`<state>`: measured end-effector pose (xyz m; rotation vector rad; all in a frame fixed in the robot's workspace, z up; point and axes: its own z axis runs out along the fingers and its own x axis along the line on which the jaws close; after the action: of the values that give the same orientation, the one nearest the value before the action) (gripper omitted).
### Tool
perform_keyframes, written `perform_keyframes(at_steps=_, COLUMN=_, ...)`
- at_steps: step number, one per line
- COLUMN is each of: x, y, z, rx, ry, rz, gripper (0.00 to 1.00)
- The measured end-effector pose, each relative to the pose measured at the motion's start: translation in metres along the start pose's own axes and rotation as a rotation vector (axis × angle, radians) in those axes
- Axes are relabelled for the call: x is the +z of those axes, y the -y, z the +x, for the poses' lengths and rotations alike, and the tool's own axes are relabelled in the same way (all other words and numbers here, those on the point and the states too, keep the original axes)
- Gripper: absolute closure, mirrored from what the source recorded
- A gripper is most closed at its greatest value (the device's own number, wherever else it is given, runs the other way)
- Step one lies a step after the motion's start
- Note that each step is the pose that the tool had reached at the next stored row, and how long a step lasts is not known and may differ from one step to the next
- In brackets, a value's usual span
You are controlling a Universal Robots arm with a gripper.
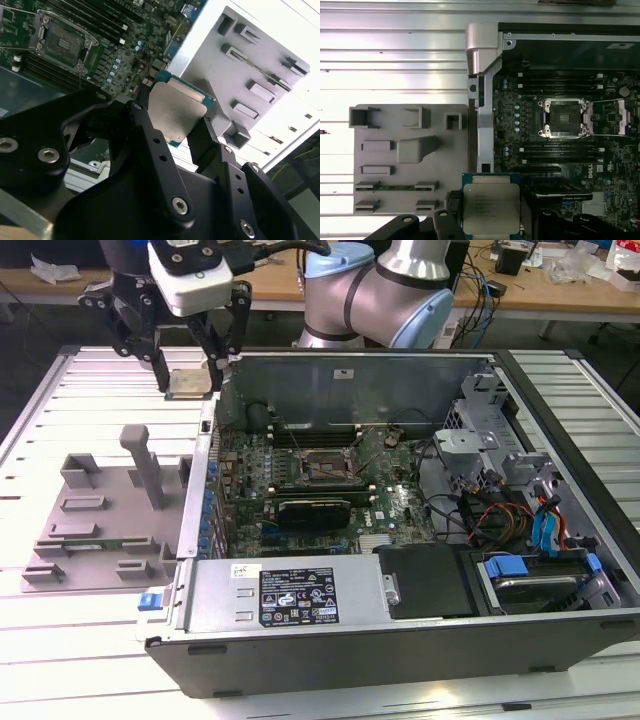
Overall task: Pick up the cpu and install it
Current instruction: 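Pick up the cpu and move it towards the insertion slot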
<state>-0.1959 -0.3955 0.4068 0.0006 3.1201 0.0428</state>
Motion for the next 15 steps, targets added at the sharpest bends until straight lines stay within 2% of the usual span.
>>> perform_keyframes(at_steps=5, x=0.0004, y=0.0, z=-0.0188, rx=0.0, ry=0.0, rz=0.0001, gripper=0.45)
perform_keyframes(at_steps=15, x=0.001, y=0.0, z=-0.0472, rx=0.0, ry=0.0, rz=0.0, gripper=0.45)
